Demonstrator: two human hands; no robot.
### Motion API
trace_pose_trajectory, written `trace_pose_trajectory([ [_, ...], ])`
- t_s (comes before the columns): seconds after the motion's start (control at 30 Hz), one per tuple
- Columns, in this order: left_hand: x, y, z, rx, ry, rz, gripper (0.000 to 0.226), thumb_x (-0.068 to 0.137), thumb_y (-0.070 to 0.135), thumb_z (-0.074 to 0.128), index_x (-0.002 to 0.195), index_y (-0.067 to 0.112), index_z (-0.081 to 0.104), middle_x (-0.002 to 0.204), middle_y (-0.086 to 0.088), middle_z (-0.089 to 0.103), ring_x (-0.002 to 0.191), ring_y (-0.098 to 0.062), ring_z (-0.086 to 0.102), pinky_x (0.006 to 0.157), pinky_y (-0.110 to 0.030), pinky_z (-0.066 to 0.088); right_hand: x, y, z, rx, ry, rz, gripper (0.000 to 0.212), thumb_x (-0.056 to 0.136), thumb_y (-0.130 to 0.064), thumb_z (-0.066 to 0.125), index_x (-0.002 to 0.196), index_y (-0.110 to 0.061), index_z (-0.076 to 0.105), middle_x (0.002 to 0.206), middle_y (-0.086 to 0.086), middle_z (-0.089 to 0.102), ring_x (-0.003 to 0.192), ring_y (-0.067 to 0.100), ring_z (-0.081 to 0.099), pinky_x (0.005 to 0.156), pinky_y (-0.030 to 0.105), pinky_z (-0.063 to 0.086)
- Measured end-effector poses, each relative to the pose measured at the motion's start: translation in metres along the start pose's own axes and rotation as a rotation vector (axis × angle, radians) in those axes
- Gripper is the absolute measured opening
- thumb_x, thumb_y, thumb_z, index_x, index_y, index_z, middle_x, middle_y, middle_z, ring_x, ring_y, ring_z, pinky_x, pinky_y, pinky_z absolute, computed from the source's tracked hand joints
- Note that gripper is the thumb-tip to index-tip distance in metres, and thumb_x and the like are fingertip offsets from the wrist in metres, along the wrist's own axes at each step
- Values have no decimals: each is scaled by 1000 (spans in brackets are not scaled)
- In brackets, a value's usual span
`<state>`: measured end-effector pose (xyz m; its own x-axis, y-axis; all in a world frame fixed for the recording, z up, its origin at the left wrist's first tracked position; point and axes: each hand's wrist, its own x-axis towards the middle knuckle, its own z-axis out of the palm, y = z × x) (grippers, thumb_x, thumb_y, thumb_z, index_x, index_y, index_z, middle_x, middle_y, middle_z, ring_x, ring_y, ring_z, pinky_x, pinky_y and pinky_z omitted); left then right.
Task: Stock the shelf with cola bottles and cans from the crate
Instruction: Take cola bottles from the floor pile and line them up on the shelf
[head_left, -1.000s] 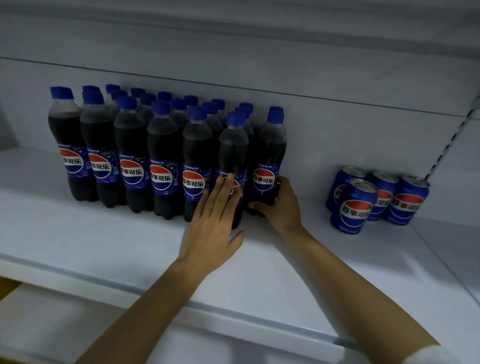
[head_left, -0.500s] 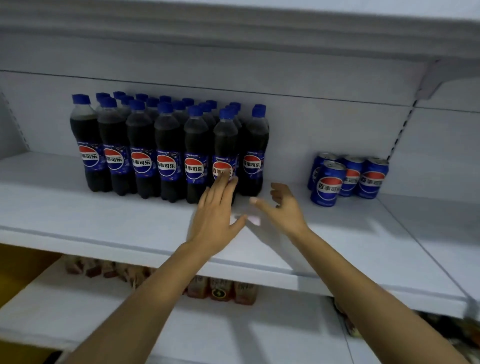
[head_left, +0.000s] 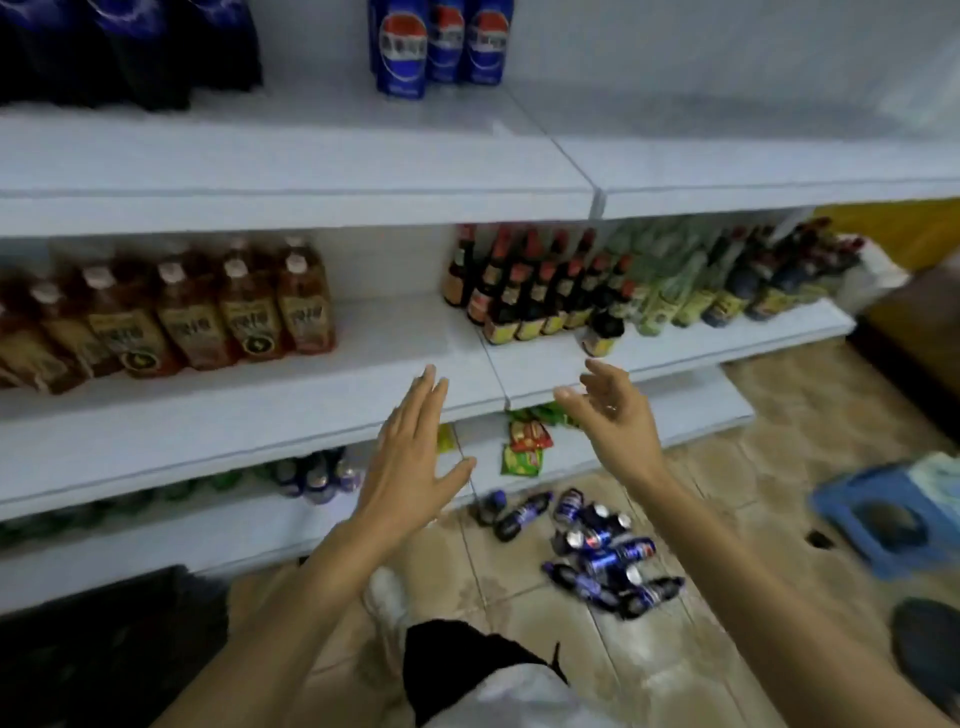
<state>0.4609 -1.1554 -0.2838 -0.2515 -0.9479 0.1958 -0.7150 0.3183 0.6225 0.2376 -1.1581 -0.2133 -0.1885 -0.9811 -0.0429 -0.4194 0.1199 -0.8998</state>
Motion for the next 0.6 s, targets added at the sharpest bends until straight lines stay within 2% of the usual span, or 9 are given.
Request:
trace_pose_trajectory([
  [0.1, -28, 8, 40, -25, -142, -32, 88, 89, 45, 59, 153, 20, 4, 157, 11, -14, 147, -12, -1, 119, -36, 15, -36, 46, -37, -29, 84, 155, 69, 74, -53, 69, 133, -21, 51, 128, 2, 59, 121, 15, 53, 102, 38, 44],
  [0.17, -35, 14, 59, -44, -197, -48, 88, 88, 45, 60, 152, 20, 5, 158, 9, -10, 148, -14, 3, 118, -36, 18, -55, 71, -51, -37, 87, 235, 63, 78, -49, 70, 131, -21, 52, 126, 3, 60, 118, 16, 55, 101, 38, 45],
  [0.27, -36, 29, 83, -65, -270, -53, 86, 88, 40, 62, 152, 21, 8, 160, 8, -2, 147, -14, 8, 117, -35, 21, -74, 100, -64, -38, 63, 342, 50, 83, -40, 70, 125, -18, 55, 118, 3, 63, 108, 15, 60, 92, 31, 48],
  [0.37, -34, 43, 105, -81, -348, -55, 86, 86, 34, 64, 152, 21, 10, 160, 9, 0, 146, -12, 10, 117, -36, 21, -86, 119, -80, 1, 56, 417, 40, 86, -35, 69, 119, -16, 56, 100, -4, 66, 89, 4, 63, 79, 21, 50],
  [0.47, -25, 52, 133, -63, -427, -87, 85, 86, 36, 63, 152, 22, 11, 160, 9, 2, 146, -12, 13, 117, -37, 23, -95, 146, -104, 3, 99, 501, 41, 85, -40, 68, 117, -17, 58, 101, -3, 67, 93, 8, 64, 83, 28, 50],
  [0.6, -6, 76, 180, -44, -550, -96, 87, 86, 40, 63, 153, 18, 11, 160, 3, 7, 146, -17, 14, 116, -38, 24, -101, 185, -142, 59, 146, 652, 43, 82, -44, 69, 114, -17, 59, 105, 1, 67, 94, 13, 63, 80, 29, 49],
])
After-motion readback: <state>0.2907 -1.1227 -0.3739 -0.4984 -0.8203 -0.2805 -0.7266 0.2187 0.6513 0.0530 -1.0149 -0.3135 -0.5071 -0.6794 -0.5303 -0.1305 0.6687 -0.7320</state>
